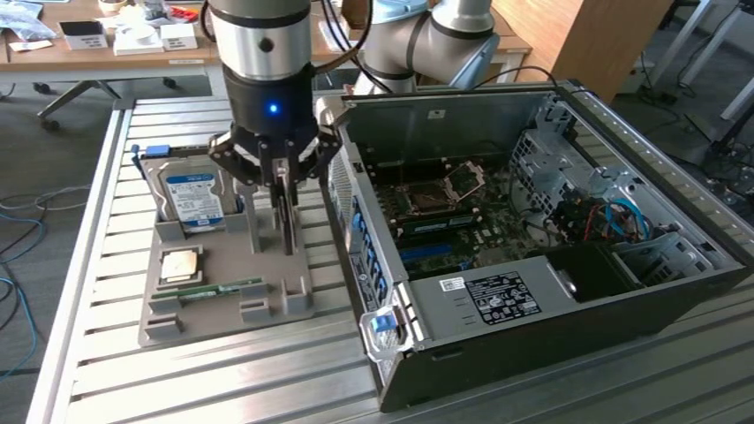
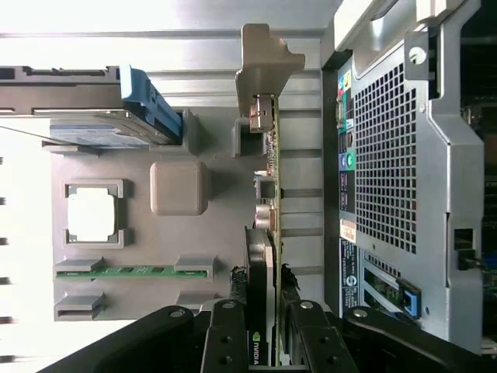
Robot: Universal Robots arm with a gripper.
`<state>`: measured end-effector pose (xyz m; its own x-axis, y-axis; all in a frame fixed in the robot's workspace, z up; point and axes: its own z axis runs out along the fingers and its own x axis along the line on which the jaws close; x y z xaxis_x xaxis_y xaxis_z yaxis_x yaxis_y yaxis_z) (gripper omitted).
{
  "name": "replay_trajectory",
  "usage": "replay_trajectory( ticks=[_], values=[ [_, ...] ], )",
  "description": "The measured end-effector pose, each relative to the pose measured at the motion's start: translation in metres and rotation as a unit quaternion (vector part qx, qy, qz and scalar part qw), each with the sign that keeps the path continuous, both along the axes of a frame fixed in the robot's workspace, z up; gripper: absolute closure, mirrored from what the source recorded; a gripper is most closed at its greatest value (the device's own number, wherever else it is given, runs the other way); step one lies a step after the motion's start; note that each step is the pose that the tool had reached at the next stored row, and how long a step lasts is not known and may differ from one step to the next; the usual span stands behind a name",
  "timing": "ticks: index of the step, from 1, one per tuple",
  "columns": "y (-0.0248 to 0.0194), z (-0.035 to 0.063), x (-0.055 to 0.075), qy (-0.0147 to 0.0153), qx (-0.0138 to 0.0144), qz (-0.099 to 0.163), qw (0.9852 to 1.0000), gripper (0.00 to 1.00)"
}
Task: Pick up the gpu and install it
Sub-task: 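Pick up the gpu and move the gpu toward the slot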
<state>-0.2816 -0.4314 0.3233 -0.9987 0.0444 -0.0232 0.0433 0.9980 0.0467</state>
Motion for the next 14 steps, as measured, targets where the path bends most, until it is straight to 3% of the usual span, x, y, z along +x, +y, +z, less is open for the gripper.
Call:
replay_trajectory(
  ticks=[8, 14],
  values=[
    [0.0, 0.0327, 0.0, 0.0, 0.0, 0.0, 1.0, 0.73],
    [0.0, 0.0515, 0.0, -0.0001, 0.0, 0.0, 1.0, 0.73]
  ],
)
